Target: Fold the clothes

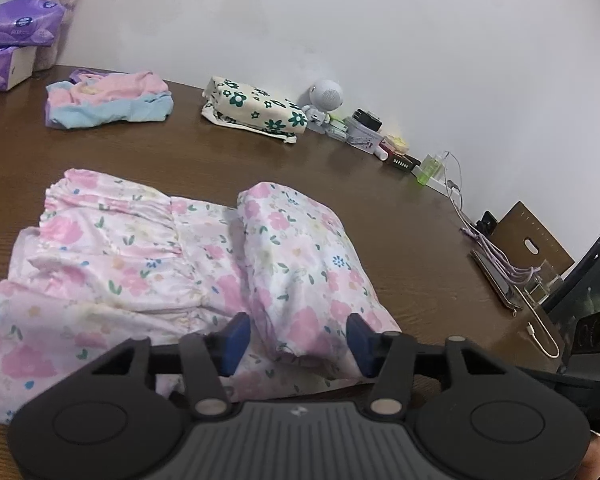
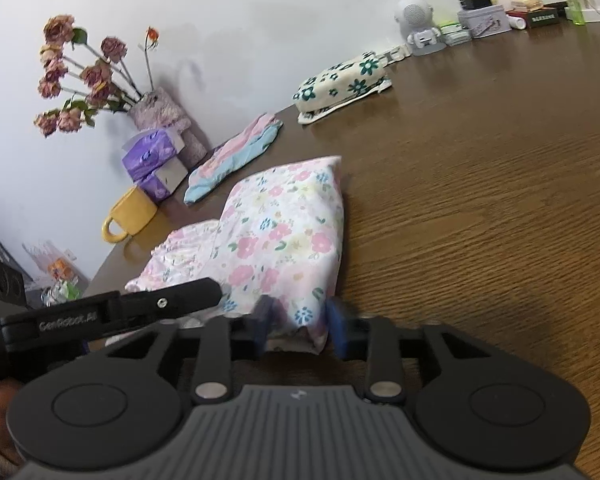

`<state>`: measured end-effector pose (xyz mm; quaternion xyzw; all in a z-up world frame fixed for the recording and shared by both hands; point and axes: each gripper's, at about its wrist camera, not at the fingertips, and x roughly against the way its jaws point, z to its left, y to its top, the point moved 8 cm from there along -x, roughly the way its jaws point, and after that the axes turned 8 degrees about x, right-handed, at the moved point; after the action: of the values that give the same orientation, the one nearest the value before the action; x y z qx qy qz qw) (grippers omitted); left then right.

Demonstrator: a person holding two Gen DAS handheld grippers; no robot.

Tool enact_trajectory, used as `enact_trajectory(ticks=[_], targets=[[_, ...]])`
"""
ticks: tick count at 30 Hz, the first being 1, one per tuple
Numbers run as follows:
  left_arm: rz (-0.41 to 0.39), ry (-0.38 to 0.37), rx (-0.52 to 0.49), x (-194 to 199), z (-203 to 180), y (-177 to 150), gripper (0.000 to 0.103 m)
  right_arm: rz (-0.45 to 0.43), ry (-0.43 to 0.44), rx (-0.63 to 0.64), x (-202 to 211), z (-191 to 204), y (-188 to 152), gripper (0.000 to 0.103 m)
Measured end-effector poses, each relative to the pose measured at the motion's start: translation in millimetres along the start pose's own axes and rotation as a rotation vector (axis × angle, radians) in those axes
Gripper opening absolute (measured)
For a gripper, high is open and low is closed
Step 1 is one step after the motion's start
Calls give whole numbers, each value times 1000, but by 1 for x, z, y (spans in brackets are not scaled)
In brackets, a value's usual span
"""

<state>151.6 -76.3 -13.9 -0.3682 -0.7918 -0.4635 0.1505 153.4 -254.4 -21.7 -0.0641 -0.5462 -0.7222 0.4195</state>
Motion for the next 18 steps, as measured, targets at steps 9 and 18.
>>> enact_trajectory(ticks=[9, 18], targets=[[-26, 1, 82, -5, 3, 26, 70, -52, -23, -23, 0, -18, 33, 36], [31, -49, 194, -26, 14, 27, 27, -5, 30, -56, -25, -18, 32, 30]])
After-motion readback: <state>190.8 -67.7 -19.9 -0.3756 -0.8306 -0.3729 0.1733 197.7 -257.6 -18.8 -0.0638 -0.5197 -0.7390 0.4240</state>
